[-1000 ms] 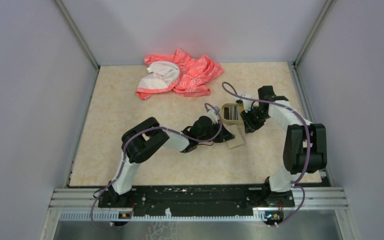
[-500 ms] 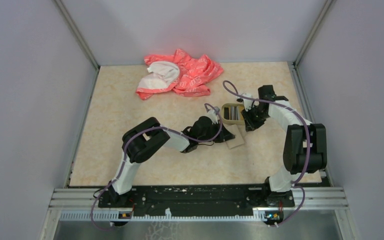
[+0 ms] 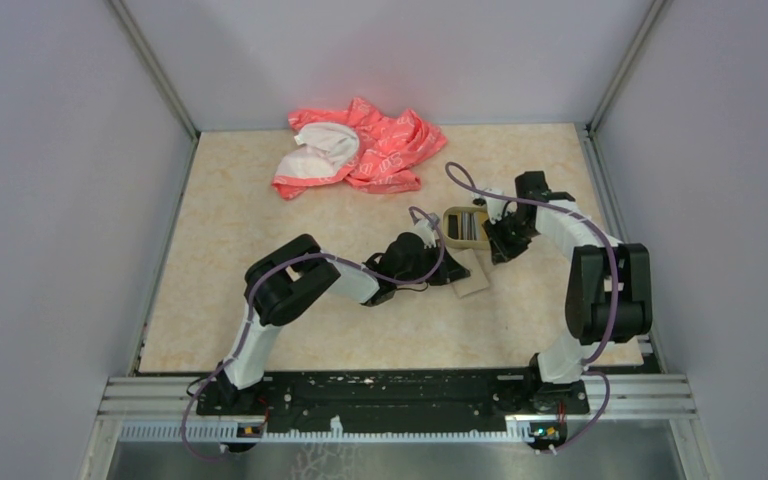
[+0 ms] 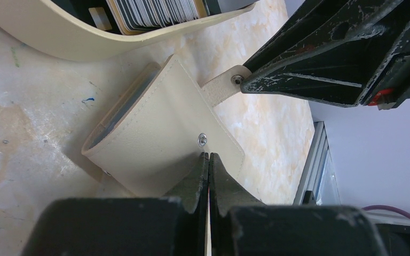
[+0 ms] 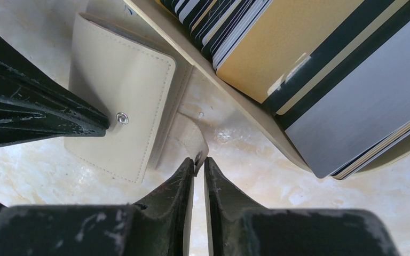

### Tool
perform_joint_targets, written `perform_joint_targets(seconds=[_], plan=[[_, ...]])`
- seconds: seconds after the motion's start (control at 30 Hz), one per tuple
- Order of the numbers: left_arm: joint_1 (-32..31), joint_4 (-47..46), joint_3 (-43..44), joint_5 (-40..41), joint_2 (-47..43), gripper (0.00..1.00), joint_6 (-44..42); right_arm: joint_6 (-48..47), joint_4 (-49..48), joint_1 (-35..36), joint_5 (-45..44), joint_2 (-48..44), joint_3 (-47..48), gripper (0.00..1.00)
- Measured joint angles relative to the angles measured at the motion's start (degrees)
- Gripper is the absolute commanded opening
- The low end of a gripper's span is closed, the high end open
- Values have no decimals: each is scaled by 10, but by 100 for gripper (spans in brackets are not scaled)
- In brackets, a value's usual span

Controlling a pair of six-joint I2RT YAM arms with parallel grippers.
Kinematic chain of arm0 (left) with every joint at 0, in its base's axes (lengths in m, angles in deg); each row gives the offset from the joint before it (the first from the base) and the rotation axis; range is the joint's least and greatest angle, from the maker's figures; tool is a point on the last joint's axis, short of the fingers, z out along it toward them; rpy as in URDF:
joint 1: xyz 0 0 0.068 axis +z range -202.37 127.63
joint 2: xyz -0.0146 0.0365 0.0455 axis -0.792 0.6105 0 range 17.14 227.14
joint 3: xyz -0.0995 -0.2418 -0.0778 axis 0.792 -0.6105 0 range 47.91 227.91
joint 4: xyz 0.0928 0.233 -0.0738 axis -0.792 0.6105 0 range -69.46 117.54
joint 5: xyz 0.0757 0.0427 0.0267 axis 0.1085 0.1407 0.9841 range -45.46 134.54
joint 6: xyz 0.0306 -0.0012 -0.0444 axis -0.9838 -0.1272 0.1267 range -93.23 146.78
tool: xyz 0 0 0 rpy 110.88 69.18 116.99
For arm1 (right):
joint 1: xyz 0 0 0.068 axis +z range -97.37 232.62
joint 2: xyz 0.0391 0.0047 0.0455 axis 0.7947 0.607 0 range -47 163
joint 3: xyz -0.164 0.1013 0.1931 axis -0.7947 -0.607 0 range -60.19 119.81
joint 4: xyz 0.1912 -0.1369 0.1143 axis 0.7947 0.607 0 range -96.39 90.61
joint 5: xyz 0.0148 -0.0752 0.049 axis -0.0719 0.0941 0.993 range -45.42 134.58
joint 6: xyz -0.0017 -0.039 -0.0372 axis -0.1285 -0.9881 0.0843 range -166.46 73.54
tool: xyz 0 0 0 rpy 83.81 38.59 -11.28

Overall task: Put the credit cards into the card holder
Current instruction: Close the card holder at the center of the board.

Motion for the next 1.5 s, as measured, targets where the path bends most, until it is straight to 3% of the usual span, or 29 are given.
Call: perform_joint_targets(seconds=[0.1,0.63,1.1,1.3,1.5], plan=[[0,0,0,0,0,0,0,0,0,0,1,0,0,0],[0,-2,0,-3,0,0,-25,-24,22,3,125,-12,0,0],[11,-57,-31,-14,1,0,-46,-2,2,45,120,26,4,0],[14,-81,-37,-21,7,0,-46,5,-3,46,122,33,4,9],[14,-86,-38,-22,8,0,-46,4,-2,46,125,34,4,10]])
